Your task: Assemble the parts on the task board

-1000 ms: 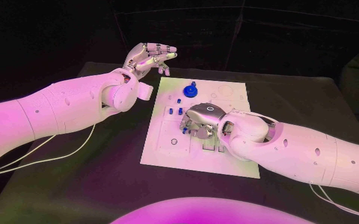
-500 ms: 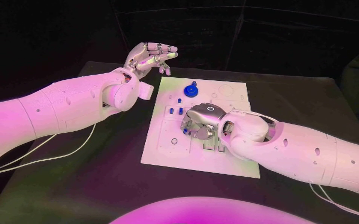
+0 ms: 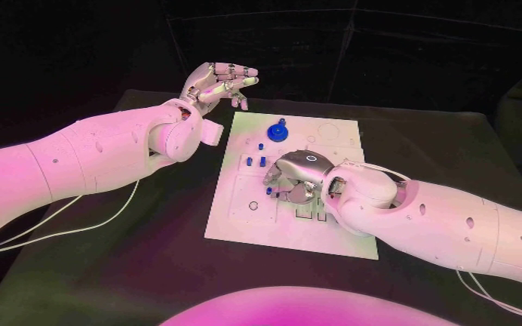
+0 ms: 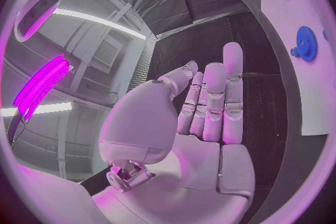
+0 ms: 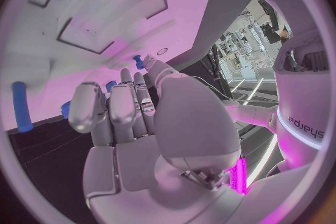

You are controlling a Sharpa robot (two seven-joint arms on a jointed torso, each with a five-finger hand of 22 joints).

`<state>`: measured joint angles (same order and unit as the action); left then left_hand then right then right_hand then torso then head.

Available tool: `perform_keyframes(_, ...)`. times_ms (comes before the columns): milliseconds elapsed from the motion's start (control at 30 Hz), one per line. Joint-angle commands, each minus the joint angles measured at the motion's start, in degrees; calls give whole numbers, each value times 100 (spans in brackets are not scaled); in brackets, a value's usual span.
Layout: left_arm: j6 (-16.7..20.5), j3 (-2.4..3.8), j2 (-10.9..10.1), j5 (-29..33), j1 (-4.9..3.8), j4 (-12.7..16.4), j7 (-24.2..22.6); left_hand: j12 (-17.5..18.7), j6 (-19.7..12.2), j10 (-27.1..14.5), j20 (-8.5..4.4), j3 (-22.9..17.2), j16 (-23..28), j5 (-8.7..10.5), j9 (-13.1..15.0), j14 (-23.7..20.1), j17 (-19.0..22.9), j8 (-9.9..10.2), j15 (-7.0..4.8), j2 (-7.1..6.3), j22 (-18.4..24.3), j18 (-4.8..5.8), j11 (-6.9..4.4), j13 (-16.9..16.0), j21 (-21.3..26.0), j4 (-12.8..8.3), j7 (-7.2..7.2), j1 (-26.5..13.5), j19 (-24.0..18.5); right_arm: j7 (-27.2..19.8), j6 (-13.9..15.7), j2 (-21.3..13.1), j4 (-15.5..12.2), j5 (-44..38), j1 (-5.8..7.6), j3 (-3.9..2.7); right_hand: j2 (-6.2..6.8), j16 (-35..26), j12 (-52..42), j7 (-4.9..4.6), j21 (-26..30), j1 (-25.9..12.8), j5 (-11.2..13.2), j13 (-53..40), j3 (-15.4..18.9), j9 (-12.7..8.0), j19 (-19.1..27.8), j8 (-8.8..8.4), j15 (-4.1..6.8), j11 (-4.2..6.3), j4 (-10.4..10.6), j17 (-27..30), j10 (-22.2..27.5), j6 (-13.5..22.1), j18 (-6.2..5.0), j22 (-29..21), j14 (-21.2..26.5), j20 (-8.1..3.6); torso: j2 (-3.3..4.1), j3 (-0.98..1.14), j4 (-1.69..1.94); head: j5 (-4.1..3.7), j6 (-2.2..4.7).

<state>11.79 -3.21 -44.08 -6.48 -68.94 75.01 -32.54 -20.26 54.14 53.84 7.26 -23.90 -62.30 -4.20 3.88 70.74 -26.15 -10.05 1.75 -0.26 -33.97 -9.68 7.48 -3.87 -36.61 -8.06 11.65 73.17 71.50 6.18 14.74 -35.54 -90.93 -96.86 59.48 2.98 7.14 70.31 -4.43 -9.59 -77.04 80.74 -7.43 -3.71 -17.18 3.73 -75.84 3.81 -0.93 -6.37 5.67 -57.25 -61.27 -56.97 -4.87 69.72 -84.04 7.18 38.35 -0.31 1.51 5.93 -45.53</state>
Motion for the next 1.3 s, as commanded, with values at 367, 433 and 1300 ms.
perform_keyframes(367,-42,3,-24,19,-11,16,58,-34,-27,-39,1,-28,22,-37,3,-36,2,-24,14,58,10,-77,-3,6,39,-19,6,-16,-53,261,476,-948,-589,467,388,-57,13,-137,-65,10,140,-52,-98,0,198,11,134,-20,-35,4,-33,190,237,125,-49,-161,12,18,-13,-11,-20,-161,134)
perform_keyframes(433,-48,3,-26,20,-11,22,58,-34,-27,-39,1,-28,22,-37,3,-36,2,-24,14,58,10,-77,-3,6,39,-19,6,-16,-53,295,336,-1122,-583,512,503,-77,21,-176,-61,25,180,-52,-113,2,256,9,166,-21,-39,-1,-44,250,326,166,-60,-213,26,21,-15,-14,-16,-202,152)
perform_keyframes(1300,-59,1,27,20,-10,-5,32,-34,-27,-39,1,-28,22,-37,3,-36,2,-24,14,58,10,-77,-3,6,39,-19,6,-16,-53,256,-1053,-1230,-150,288,712,-112,-273,-263,-429,105,345,155,-370,-16,1275,21,214,-10,-39,3,-69,465,524,410,-90,-398,29,33,2,-7,-2,-281,209)
